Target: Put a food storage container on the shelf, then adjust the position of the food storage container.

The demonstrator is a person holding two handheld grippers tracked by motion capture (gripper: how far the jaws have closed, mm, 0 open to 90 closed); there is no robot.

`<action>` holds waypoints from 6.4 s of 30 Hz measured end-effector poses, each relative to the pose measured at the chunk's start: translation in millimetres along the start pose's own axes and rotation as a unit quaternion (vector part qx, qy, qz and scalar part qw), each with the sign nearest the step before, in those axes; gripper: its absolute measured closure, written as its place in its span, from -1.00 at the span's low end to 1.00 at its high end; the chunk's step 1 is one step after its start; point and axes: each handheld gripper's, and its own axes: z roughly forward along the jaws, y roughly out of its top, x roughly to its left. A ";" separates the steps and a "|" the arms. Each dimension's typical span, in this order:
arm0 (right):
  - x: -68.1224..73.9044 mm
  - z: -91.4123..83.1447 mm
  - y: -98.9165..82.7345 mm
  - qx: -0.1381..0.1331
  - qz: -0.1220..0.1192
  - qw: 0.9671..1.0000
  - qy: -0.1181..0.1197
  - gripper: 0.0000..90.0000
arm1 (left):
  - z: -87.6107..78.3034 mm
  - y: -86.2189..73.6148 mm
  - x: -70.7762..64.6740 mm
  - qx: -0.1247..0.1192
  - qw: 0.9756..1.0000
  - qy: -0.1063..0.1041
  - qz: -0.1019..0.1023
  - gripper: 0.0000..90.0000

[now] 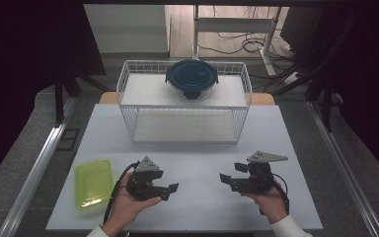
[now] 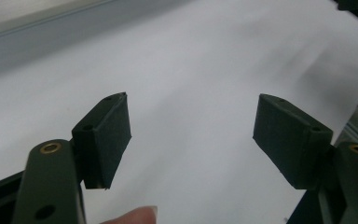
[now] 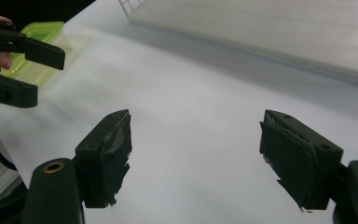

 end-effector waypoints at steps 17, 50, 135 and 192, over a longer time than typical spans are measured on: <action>4.3 7.5 -17.8 0.022 -0.002 1.000 -0.011 -0.45 | -7.1 -2.4 0.2 -0.005 1.000 0.013 0.002 -0.35; -2.7 7.2 -25.7 0.034 -0.013 0.999 -0.033 -0.45 | -97.1 -11.4 60.3 -0.018 0.996 0.067 -0.055 0.69; -0.7 11.5 -26.0 0.043 -0.020 0.998 -0.036 -0.45 | -58.6 -85.4 80.2 0.133 0.985 0.077 -0.077 1.00; -2.7 9.0 -25.0 0.038 -0.015 0.998 -0.048 -0.45 | -71.6 -61.8 159.4 0.133 0.971 0.140 -0.138 1.00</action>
